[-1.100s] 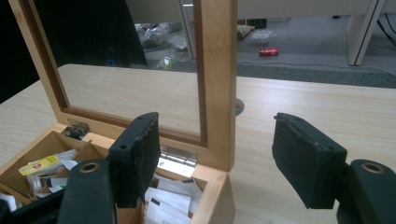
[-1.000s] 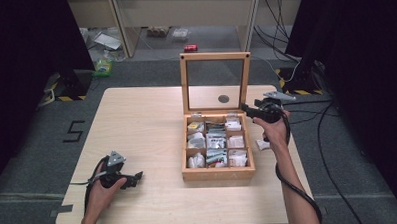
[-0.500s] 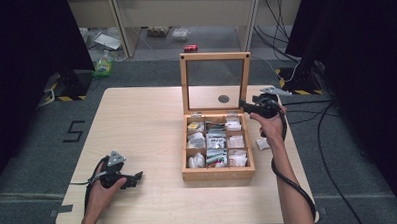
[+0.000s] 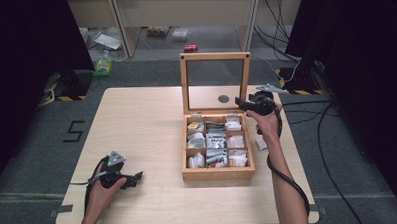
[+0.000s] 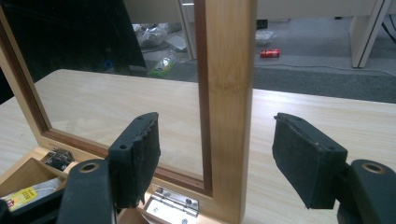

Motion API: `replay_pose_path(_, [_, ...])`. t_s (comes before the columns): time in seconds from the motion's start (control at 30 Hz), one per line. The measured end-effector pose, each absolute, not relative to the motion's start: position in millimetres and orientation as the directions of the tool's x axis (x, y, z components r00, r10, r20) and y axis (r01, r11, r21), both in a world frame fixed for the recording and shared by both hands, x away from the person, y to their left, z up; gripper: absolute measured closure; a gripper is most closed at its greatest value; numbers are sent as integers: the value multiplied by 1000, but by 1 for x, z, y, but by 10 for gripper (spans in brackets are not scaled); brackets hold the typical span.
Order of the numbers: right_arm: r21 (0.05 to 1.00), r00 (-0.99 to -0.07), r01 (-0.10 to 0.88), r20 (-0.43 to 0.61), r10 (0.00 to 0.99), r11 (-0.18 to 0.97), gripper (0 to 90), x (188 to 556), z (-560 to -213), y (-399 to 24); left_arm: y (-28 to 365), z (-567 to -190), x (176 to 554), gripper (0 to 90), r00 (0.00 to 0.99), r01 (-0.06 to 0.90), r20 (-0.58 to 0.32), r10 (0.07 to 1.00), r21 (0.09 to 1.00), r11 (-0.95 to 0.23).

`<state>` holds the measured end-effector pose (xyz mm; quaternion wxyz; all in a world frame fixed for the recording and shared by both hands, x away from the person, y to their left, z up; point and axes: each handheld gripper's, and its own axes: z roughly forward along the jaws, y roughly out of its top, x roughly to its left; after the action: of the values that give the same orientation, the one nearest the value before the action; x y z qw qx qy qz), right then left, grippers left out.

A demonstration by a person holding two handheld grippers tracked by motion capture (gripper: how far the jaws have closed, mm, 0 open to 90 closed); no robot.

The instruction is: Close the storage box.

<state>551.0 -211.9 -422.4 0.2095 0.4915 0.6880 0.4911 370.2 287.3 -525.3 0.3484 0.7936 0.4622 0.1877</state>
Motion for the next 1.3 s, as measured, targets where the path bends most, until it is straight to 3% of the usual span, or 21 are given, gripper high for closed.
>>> replay_pose_path(0.53, [887, -456, 458, 182, 871, 55, 362, 557, -423, -202, 287, -525, 370, 0, 502, 603, -24, 865, 726, -330])
replay_pose_path(0.77, [893, -461, 440, 138, 877, 90, 486, 556, -421, -206, 287, -525, 370, 0, 502, 602, -24, 865, 727, -329])
replay_pose_path(1.3, [918, -488, 384, 108, 866, 102, 517, 539, -421, -210, 287, -525, 370, 0, 502, 602, -24, 865, 727, -329])
